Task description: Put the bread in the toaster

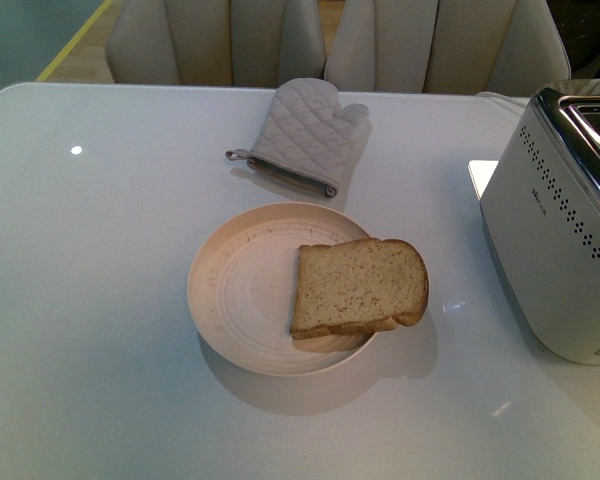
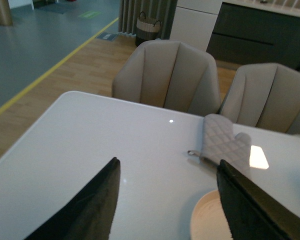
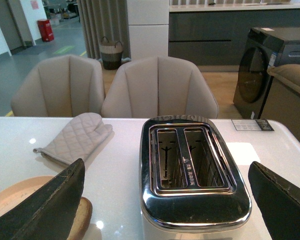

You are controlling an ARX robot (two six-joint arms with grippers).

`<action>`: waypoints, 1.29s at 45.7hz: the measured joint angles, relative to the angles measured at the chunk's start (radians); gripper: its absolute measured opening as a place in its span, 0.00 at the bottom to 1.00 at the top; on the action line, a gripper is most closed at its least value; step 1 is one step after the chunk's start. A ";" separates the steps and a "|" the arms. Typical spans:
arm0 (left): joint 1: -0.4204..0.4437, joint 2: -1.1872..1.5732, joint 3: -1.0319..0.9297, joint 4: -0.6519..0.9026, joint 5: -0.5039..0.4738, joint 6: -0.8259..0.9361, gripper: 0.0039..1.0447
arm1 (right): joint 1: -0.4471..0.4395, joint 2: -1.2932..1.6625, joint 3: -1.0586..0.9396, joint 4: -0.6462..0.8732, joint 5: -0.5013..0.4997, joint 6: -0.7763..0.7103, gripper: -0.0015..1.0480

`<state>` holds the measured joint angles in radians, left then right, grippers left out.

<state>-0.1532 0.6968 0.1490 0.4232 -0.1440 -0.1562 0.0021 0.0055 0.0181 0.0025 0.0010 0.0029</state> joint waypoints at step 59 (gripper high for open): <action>0.149 -0.692 -0.136 -0.425 0.143 0.145 0.64 | 0.391 0.877 0.346 0.061 0.300 0.274 0.91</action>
<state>-0.0044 0.0044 0.0128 -0.0021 -0.0010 -0.0109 0.3935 0.8825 0.3645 0.0635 0.3008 0.2771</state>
